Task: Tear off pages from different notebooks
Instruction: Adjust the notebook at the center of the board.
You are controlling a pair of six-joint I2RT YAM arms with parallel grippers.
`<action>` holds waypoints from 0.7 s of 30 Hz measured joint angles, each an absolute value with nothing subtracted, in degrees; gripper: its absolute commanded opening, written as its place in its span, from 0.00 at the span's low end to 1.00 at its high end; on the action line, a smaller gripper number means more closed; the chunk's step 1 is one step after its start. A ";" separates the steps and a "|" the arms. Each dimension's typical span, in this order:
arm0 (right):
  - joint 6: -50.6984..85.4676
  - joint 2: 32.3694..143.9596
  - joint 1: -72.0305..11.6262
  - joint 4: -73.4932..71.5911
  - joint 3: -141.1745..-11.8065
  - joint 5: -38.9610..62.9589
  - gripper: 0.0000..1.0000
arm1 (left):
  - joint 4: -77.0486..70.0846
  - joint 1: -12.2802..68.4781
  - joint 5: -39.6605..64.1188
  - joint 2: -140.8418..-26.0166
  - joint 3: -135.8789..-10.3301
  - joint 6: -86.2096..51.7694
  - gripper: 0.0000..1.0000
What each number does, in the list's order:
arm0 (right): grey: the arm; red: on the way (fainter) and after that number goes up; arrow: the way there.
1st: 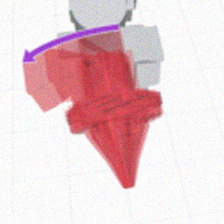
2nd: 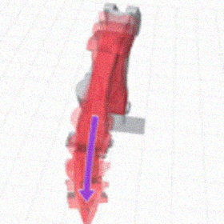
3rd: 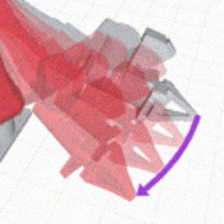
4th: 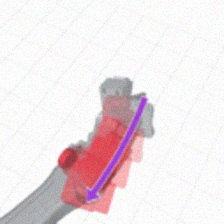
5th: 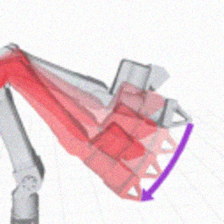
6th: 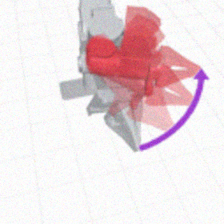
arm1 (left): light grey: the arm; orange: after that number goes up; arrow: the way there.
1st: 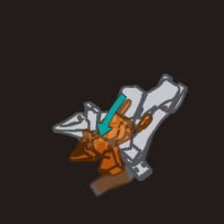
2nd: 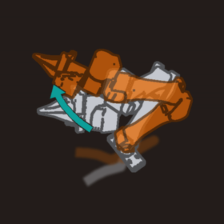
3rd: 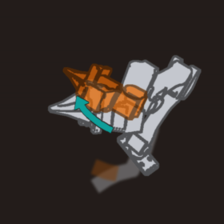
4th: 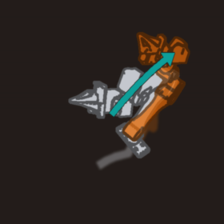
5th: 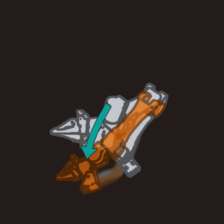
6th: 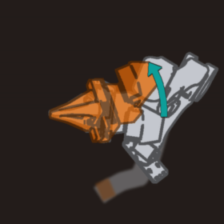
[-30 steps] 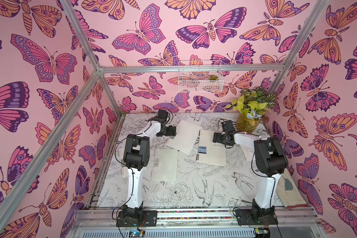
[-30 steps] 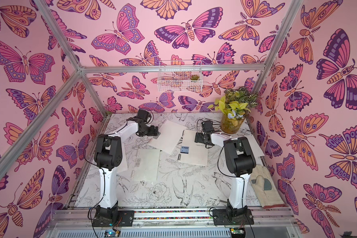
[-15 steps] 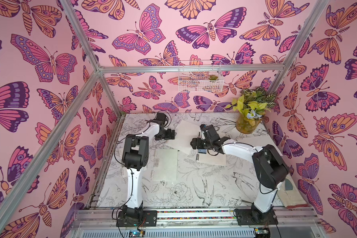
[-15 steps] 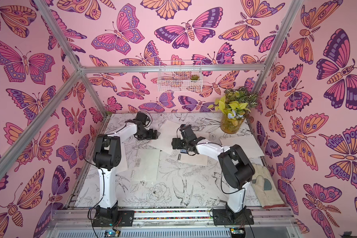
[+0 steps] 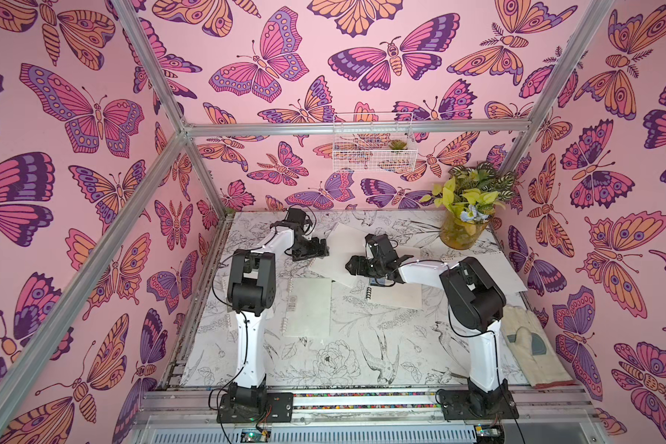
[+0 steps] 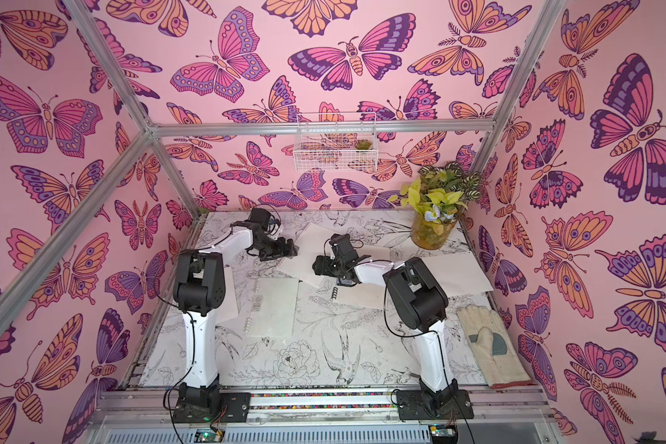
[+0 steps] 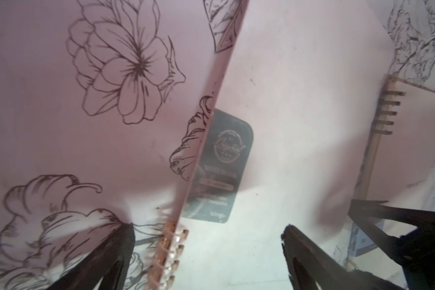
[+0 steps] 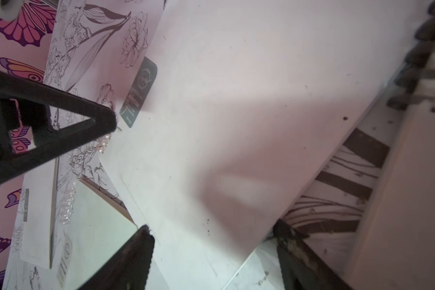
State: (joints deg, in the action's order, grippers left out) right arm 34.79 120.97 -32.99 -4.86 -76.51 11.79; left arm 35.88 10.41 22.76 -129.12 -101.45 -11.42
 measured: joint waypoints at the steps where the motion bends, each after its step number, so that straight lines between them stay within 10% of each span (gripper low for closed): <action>1: 34.85 121.54 -32.97 -4.95 -77.23 12.05 0.80 | 35.88 10.41 23.88 -129.29 -101.45 -11.68 0.91; 21: 33.06 119.09 -27.99 -3.68 -74.30 18.31 0.80 | 18.11 11.55 40.40 -108.66 -75.13 -27.33 0.72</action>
